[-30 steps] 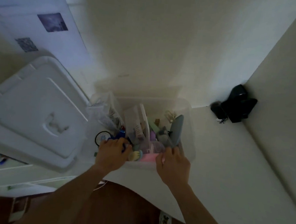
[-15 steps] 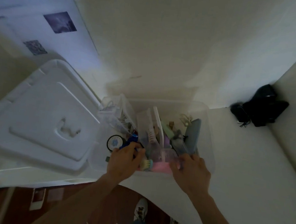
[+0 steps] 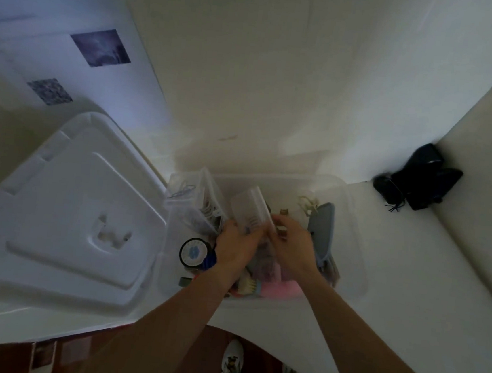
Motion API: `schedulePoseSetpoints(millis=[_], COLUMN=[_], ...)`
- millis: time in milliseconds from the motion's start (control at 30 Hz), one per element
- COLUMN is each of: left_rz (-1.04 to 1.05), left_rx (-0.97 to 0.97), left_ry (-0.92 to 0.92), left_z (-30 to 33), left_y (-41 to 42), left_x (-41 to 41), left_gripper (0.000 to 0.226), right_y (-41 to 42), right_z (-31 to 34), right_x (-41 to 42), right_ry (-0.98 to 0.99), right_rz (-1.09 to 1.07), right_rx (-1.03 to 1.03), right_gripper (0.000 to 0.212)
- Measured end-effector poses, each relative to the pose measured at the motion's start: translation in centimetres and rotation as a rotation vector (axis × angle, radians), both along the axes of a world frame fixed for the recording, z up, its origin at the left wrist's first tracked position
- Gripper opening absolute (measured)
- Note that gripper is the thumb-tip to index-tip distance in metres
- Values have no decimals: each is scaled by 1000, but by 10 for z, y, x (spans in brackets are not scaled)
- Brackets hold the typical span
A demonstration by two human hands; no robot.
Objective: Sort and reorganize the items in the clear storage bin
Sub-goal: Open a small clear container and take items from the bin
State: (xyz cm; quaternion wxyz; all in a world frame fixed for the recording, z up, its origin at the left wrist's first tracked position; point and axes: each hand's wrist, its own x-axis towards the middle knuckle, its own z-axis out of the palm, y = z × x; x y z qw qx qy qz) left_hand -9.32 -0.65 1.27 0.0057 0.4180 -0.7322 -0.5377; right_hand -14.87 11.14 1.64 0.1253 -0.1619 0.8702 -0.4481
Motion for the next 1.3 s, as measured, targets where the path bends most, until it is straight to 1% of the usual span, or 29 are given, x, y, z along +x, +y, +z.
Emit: schedulePoseSetpoints(millis=[67, 133, 167, 200, 267, 333, 400, 433, 533, 567, 667, 700, 733, 800, 867, 900, 967, 1000, 1033, 1067, 1100, 1133, 1167, 1200, 1233, 1300], left_rz=[10, 30, 40, 59, 117, 123, 98, 82, 79, 88, 95, 92, 79, 32, 3, -26, -140, -166, -187, -225, -307, -442, -594, -740, -830, -936], left_rx=[20, 96, 155, 228, 378, 451, 494, 520, 561, 570, 634, 649, 655, 686, 718, 695, 604, 521, 382, 161, -159, -522, -851, -1099, -1196, -1214], left_ry=[26, 56, 90, 143, 225, 266, 317, 344, 413, 427, 419, 414, 409, 392, 301, 253, 205, 209, 240, 301, 370, 388, 353, 248, 126, -54], left_z=[-5, 0, 7, 15, 31, 45, 61, 68, 82, 85, 91, 93, 95, 96, 95, 94, 95, 93, 89, 84, 74, 58, 38, 21, 8, -7], left_y=[-7, -14, -15, -15, -13, -7, 2, 7, 22, 27, 50, 60, 71, 97, 123, 136, 160, 169, 176, 178, 175, 170, 163, 156, 149, 142], left_x=[6, 10, 11, 11, 12, 15, 18, 19, 18, 17, 8, 4, 0, -9, -17, -23, -31, -35, -38, -36, -35, -36, -37, -38, -37, -34], left_gripper=[83, 82, 76, 65, 48, 48, 57, 57, 34, 28, 11, 7, 7, 13, 17, 17, 24, 28, 28, 26, 23, 22, 29, 40, 48, 56], right_y=[8, 15, 18, 21, 25, 28, 33, 36, 48, 53, 73, 82, 92, 116, 141, 154, 181, 196, 211, 224, 235, 243, 247, 247, 245, 236], right_z=[11, 21, 26, 30, 41, 52, 59, 62, 70, 72, 74, 75, 79, 88, 94, 95, 89, 83, 77, 70, 59, 44, 28, 12, -4, -33], right_x=[1, 2, 3, 4, 8, 10, 10, 11, 7, 5, -3, -3, -1, 4, 3, 0, -13, -21, -29, -37, -46, -55, -63, -69, -72, -72], right_ry=[-16, -68, -91, -101, -55, 4, -13, -19, -30, -7, 21, 35, 43, 68, 116, 128, 125, 118, 111, 95, 67, 24, -30, -88, -127, -160], right_rz=[-48, -53, -42, -29, 5, 49, 88, 108, 64, 19, -73, -79, -88, -146, -225, -258, -331, -367, -395, -417, -435, -455, -475, -484, -480, -450], right_rx=[-80, -165, -200, -229, -250, -256, -285, -293, -303, -293, -190, -141, -92, -7, 54, 58, 61, 79, 106, 138, 179, 222, 259, 294, 319, 354], right_gripper=[19, 18, 20, 22, 28, 30, 28, 27, 32, 43, 98, 110, 117, 121, 117, 115, 113, 113, 113, 114, 114, 115, 116, 117, 117, 116])
